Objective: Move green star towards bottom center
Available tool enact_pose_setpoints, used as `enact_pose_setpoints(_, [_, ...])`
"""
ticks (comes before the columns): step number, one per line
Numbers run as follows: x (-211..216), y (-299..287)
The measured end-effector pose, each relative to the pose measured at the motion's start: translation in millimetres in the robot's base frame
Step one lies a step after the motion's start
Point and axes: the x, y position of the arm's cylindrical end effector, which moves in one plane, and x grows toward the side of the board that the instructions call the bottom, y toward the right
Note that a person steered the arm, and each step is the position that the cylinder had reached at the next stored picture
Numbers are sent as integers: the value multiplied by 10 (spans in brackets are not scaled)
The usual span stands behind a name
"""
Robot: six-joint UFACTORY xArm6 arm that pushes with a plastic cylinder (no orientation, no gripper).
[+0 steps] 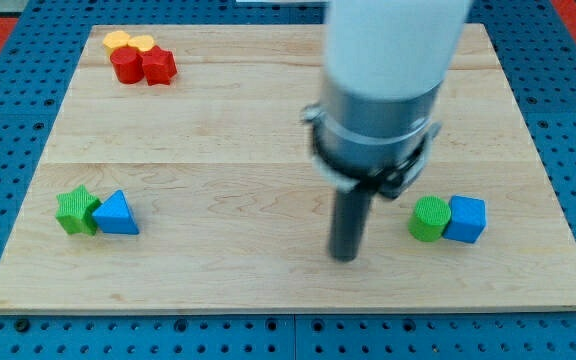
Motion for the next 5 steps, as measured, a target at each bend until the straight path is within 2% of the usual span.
enact_pose_setpoints(1, [331, -795])
enact_pose_setpoints(2, [400, -1712])
enact_pose_setpoints(3, [295, -2614])
enact_pose_setpoints(4, [-212, -3025])
enact_pose_setpoints(5, [-792, -2765])
